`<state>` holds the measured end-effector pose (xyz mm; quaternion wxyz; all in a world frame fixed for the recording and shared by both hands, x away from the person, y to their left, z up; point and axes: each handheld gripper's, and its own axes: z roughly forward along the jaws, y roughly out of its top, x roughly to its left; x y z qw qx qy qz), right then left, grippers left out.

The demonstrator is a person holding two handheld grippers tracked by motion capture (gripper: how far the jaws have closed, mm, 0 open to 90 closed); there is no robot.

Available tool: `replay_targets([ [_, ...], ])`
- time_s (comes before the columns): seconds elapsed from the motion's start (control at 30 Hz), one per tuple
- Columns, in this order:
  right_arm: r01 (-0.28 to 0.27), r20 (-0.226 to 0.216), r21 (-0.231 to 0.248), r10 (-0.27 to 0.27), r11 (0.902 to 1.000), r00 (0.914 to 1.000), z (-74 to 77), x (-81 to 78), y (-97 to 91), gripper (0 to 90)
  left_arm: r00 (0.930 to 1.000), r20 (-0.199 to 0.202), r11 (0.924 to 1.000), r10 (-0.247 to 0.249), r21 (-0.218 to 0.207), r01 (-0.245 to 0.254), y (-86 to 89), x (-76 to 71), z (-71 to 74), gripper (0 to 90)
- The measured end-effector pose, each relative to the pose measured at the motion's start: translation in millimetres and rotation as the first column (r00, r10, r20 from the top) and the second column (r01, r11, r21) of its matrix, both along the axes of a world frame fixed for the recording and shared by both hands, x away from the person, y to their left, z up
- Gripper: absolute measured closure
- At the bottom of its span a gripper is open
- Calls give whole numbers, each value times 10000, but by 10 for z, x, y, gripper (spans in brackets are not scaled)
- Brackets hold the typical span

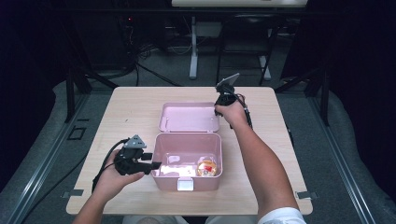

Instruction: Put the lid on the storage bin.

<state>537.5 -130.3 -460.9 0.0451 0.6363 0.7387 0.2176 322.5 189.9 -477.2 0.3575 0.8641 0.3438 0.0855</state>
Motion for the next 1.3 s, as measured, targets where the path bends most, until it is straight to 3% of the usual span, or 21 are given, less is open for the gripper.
replay_targets([
  [0.73, 37, 748, -17, -35, 10000, 9972, 213, -103, -9, 853, 10000, -31, 10000, 45, -76, -45, 0, 3, -3, 506],
  [1.3, -122, 1584, 22, 116, 9999, 9873, 436, -254, -45, 864, 10000, -56, 9999, 49, -130, -49, -16, -2, -6, 506],
])
